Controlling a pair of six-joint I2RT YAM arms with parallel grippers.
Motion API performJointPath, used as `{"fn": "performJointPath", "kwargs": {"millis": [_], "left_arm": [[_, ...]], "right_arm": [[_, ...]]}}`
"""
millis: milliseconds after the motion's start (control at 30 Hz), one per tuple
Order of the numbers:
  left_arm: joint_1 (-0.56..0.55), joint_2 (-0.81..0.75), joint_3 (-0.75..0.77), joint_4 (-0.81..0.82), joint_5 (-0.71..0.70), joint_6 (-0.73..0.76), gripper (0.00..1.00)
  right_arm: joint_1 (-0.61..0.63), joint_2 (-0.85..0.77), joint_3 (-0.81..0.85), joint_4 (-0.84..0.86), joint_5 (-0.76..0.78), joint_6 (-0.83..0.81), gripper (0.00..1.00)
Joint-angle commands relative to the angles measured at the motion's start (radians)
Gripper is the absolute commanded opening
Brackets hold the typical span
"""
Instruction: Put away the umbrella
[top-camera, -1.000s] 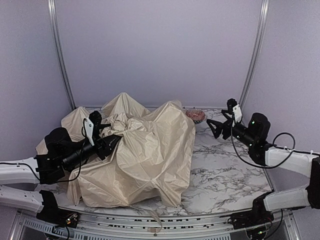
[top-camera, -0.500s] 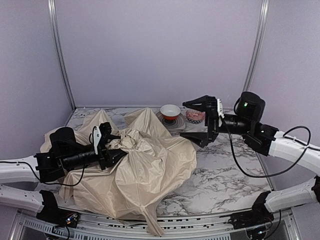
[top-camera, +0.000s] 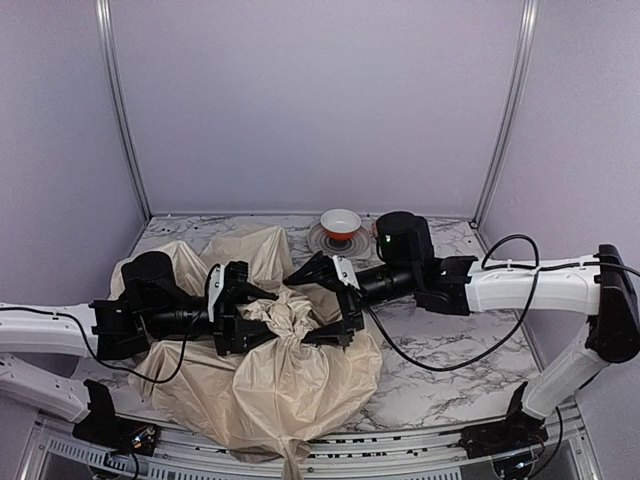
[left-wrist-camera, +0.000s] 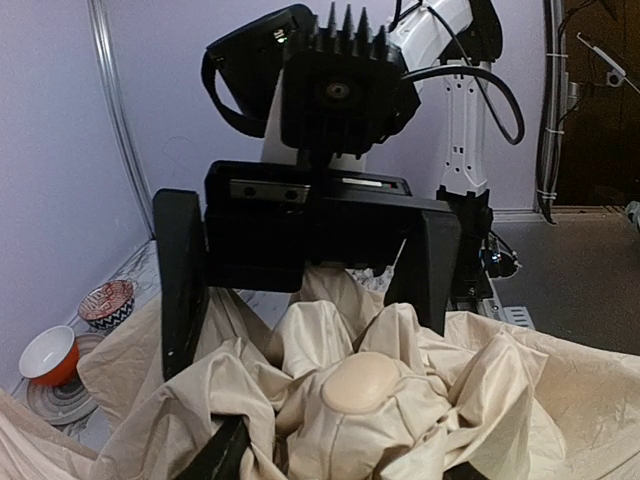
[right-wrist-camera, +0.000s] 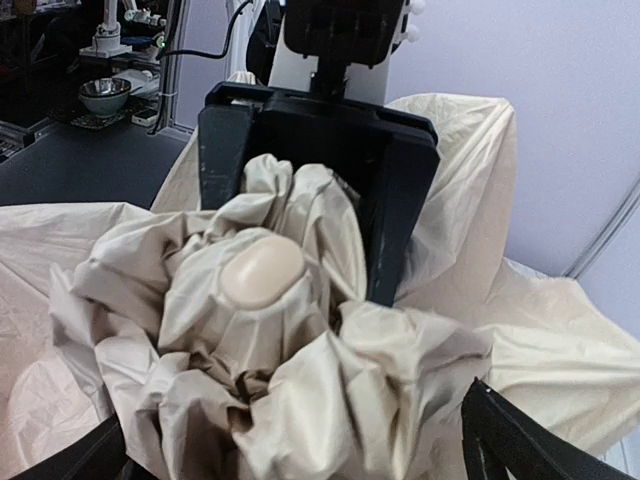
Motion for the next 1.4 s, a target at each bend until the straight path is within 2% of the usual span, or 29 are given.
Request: {"fn": "performJointPath", "kwargs": {"millis": [0, 67, 200, 267, 367, 567, 633, 700, 800, 900, 967, 1100, 1167, 1233, 1267, 1367], "left_arm": [[-0.026, 0.053, 0.068, 0.249, 0.069, -0.015, 0.0], [-0.026, 0.084, 0.062, 0.295, 0.049, -0.027, 0.0], [-0.026, 0.108, 0.035, 0.389, 0.021, -0.058, 0.0], [-0.025, 0.117, 0.017, 0.439, -0.032, -0.078, 0.0], [-0.025, 0.134, 0.001, 0.465, -0.125, -0.095, 0.0], [-0.017, 0.181, -0.052, 0.472, -0.281, -0.112, 0.0], [-0.012, 0.226, -0.065, 0.476, -0.292, -0.125, 0.04], [-0.005, 0.259, -0.071, 0.49, -0.293, -0.143, 0.14], [0.005, 0.309, -0.062, 0.502, -0.29, -0.161, 0.24], [0.023, 0.324, -0.056, 0.501, -0.293, -0.164, 0.33], [0.043, 0.325, -0.062, 0.501, -0.291, -0.17, 0.36], [0.072, 0.324, -0.099, 0.498, -0.26, -0.156, 0.36], [0.077, 0.331, -0.117, 0.498, -0.245, -0.138, 0.24], [0.077, 0.345, -0.123, 0.495, -0.222, -0.133, 0.13], [0.077, 0.35, -0.124, 0.495, -0.208, -0.136, 0.12], [0.077, 0.35, -0.124, 0.498, -0.189, -0.146, 0.12]], "right_arm": [[0.03, 0.058, 0.078, 0.134, -0.071, 0.049, 0.97], [0.031, 0.086, 0.097, 0.14, -0.087, 0.069, 0.92], [0.029, 0.103, 0.11, 0.098, -0.058, 0.068, 0.71], [0.029, 0.097, 0.102, 0.092, -0.055, 0.065, 0.56], [0.025, 0.086, 0.101, 0.059, -0.037, 0.055, 0.43], [-0.032, 0.078, 0.064, -0.003, 0.002, 0.069, 0.3], [-0.05, 0.082, 0.049, -0.018, 0.014, 0.079, 0.25], [-0.061, 0.092, 0.032, -0.029, 0.044, 0.082, 0.21], [-0.069, 0.116, 0.024, -0.063, 0.082, 0.074, 0.13], [-0.075, 0.14, 0.021, -0.093, 0.099, 0.059, 0.11], [-0.079, 0.149, 0.006, -0.085, 0.111, 0.056, 0.11], [-0.082, 0.167, -0.004, -0.102, 0.144, 0.049, 0.15], [-0.083, 0.17, -0.007, -0.1, 0.143, 0.053, 0.29], [-0.091, 0.165, -0.011, -0.092, 0.108, 0.065, 0.53], [-0.099, 0.161, -0.009, -0.089, 0.073, 0.074, 0.63], [-0.158, 0.109, -0.007, -0.084, -0.03, 0.103, 0.76]]}}
